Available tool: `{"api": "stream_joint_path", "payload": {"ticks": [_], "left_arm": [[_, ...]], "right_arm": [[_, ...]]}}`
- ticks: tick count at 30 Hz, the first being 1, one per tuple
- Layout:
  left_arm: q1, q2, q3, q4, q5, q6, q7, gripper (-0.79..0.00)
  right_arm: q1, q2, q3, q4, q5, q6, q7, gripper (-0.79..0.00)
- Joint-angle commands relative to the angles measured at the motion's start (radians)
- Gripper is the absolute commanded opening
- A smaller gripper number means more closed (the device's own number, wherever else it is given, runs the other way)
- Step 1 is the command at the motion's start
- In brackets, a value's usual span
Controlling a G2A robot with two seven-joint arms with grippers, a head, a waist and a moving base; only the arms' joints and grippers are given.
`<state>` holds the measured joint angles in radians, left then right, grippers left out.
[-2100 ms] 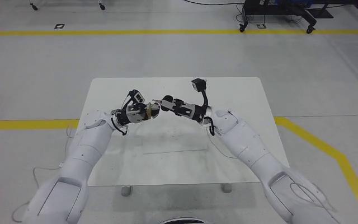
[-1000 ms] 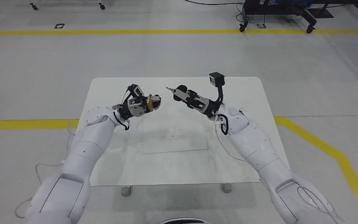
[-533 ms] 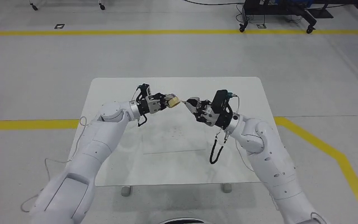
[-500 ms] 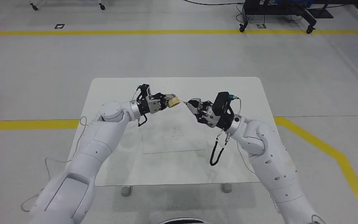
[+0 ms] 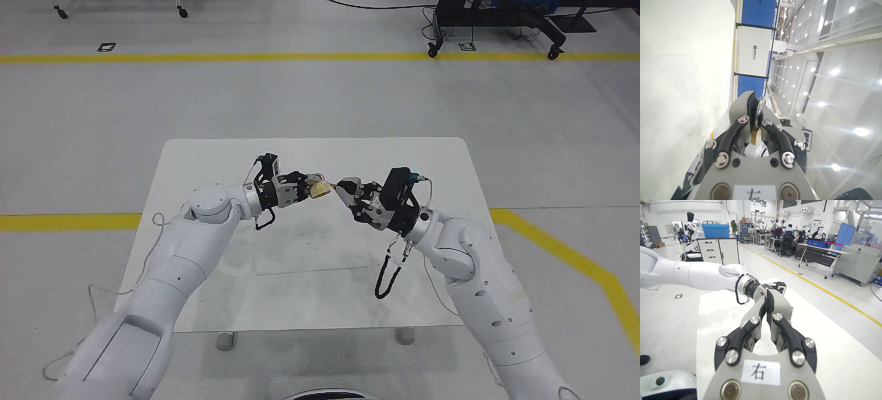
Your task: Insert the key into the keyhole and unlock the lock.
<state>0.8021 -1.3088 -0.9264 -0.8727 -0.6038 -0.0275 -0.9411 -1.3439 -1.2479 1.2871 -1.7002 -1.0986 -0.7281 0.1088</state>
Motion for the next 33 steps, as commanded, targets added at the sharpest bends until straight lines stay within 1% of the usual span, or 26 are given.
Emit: {"api": "stream_joint_path", "payload": {"ticks": [1,4,8,12,15,17,20,30,33], "left_arm": [[0.022,0.007,-0.016,-0.040,0.002,0.040,0.032,-0.785],[0.055,0.017,-0.046,-0.100,0.003,0.086,0.087,-0.785],[0.099,0.030,-0.078,-0.185,0.022,0.146,0.157,-0.785],[0.138,0.037,-0.093,-0.261,0.045,0.197,0.216,-0.785],[0.161,0.040,-0.097,-0.312,0.059,0.216,0.249,-0.785],[0.174,0.041,-0.099,-0.341,0.072,0.224,0.265,-0.785],[0.189,0.043,-0.102,-0.372,0.088,0.229,0.277,-0.785],[0.220,0.052,-0.122,-0.417,0.135,0.231,0.286,-0.785],[0.227,0.054,-0.125,-0.428,0.148,0.234,0.285,-0.785]], "right_arm": [[-0.022,0.005,0.007,-0.054,-0.149,0.073,0.006,-0.785],[-0.079,0.011,-0.005,-0.139,-0.368,0.183,-0.004,-0.785],[-0.143,0.016,-0.063,-0.210,-0.677,0.326,0.002,-0.785],[-0.167,0.013,-0.130,-0.219,-0.903,0.484,0.057,-0.785],[-0.167,0.008,-0.186,-0.213,-1.027,0.551,0.097,-0.785],[-0.165,0.004,-0.219,-0.210,-1.070,0.567,0.108,-0.785],[-0.161,0.004,-0.247,-0.206,-1.133,0.558,0.096,-0.785],[-0.176,0.006,-0.280,-0.212,-1.298,0.552,0.121,-0.785],[-0.184,0.007,-0.285,-0.216,-1.346,0.567,0.133,-0.785]]}}
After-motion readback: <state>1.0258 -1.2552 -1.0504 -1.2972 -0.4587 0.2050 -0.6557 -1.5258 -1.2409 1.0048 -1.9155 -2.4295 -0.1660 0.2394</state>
